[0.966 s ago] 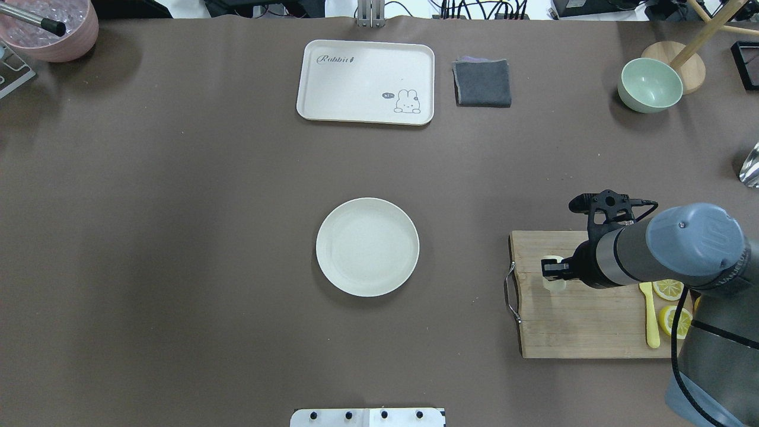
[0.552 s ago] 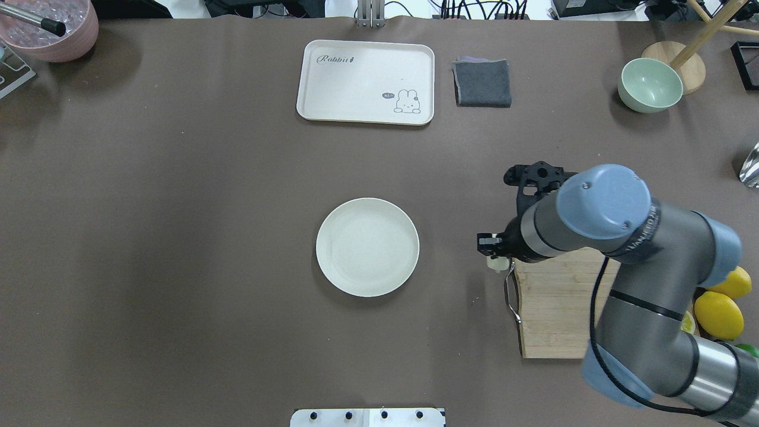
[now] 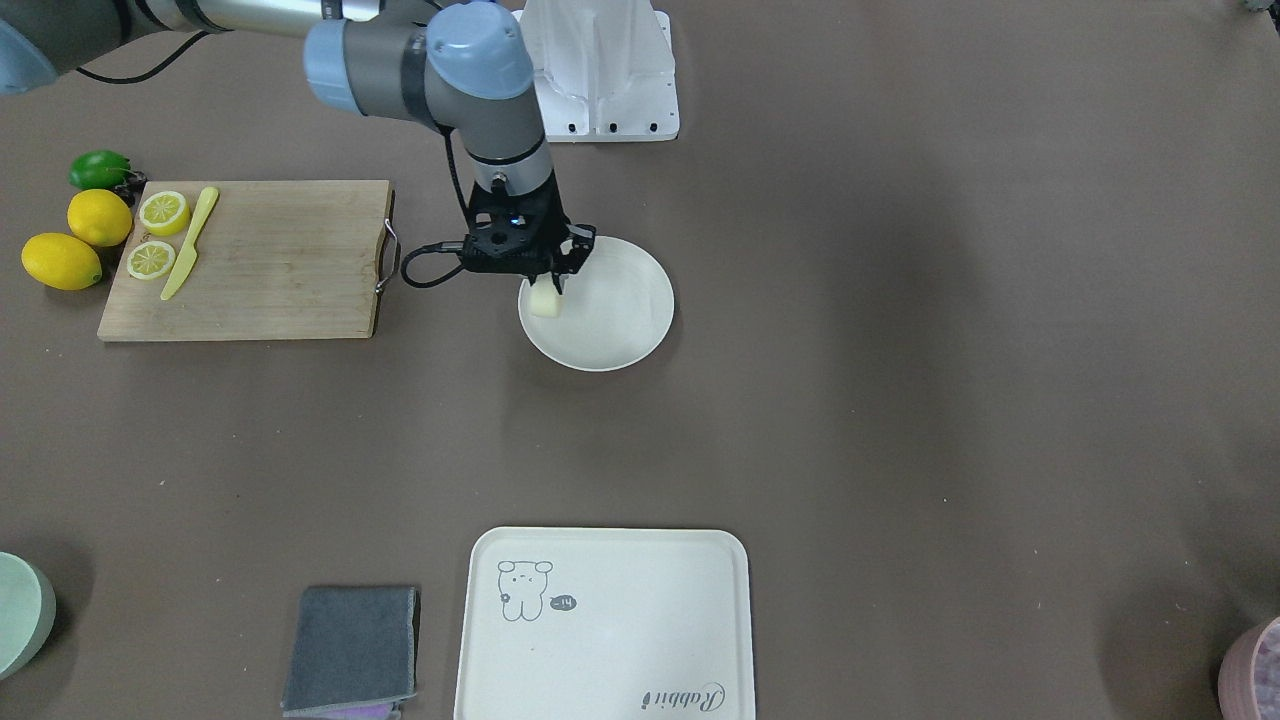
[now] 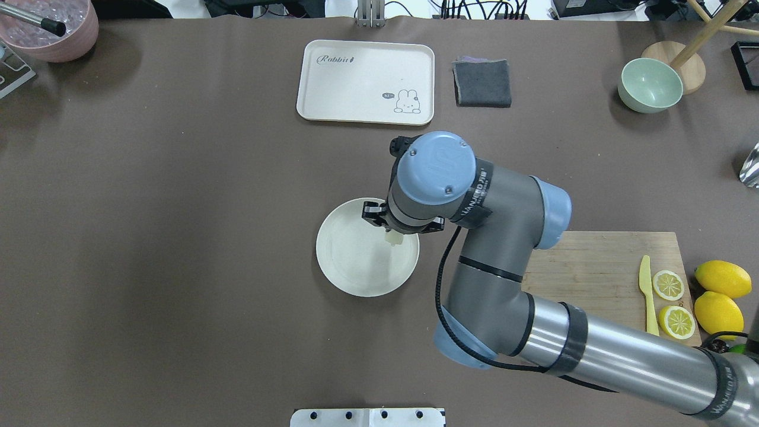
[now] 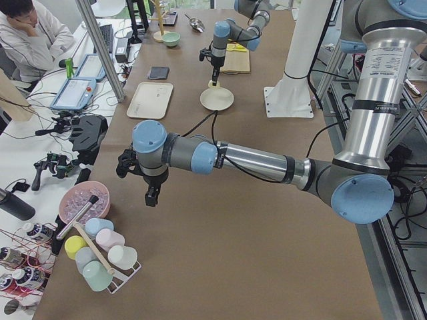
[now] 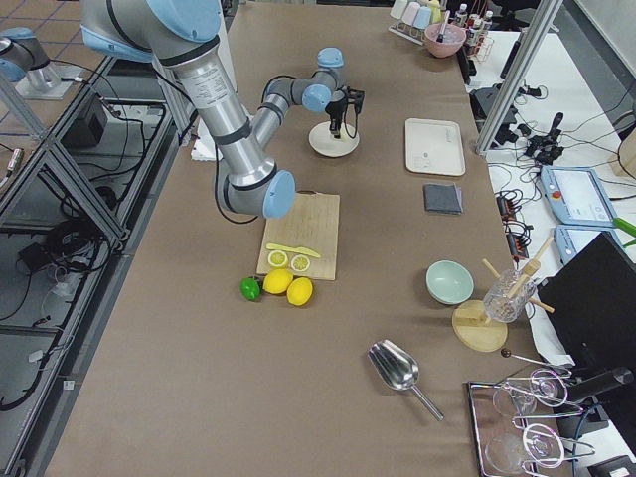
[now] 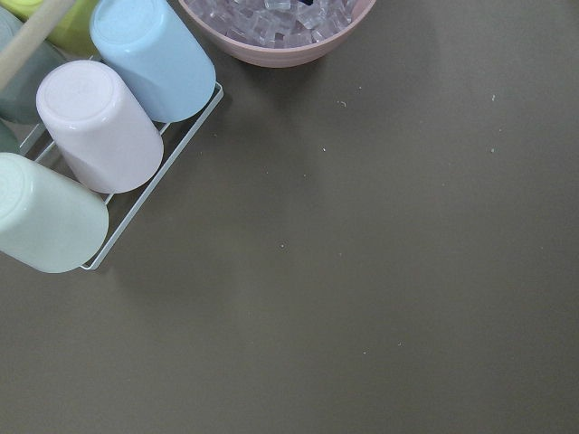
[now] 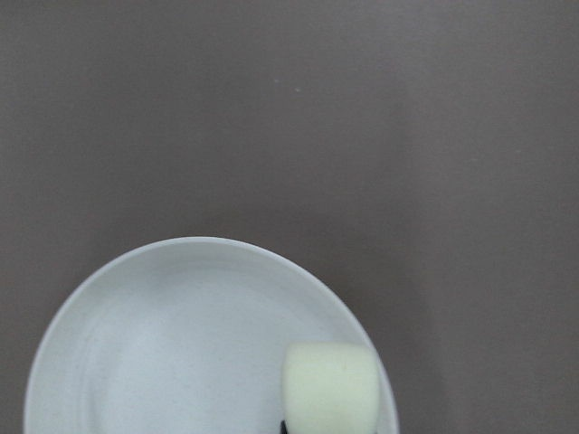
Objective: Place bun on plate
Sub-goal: 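Carry the bun with the right gripper over the white plate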
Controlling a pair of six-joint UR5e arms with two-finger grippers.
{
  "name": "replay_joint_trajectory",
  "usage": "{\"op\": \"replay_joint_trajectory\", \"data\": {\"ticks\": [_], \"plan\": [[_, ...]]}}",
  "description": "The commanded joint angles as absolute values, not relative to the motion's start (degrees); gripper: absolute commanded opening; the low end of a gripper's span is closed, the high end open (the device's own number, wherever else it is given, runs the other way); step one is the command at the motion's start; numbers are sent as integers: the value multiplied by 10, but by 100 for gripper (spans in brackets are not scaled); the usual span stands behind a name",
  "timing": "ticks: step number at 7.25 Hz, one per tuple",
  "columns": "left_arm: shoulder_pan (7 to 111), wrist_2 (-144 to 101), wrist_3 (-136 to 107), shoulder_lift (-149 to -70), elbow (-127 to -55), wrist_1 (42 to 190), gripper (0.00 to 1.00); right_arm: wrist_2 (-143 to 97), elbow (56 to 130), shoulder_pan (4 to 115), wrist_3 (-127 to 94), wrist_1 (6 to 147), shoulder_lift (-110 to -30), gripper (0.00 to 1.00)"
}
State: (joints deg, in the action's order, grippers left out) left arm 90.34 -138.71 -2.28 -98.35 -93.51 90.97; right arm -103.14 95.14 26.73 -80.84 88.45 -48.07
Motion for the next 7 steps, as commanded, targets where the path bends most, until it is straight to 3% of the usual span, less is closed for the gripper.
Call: {"op": "replay_joint_trajectory", "data": {"ticks": [1,3,7], "plan": [[903,-1387,-23,-983,-935,910,99,-987,913,223,-831,882,-446,68],[902,-1387,-23,-984,-933,910,99,-986,917,219,-830,881,-447,99],[902,-1383,-23,-990,-935,902,99,-1027,944,275,-809,888,-458,100]]}}
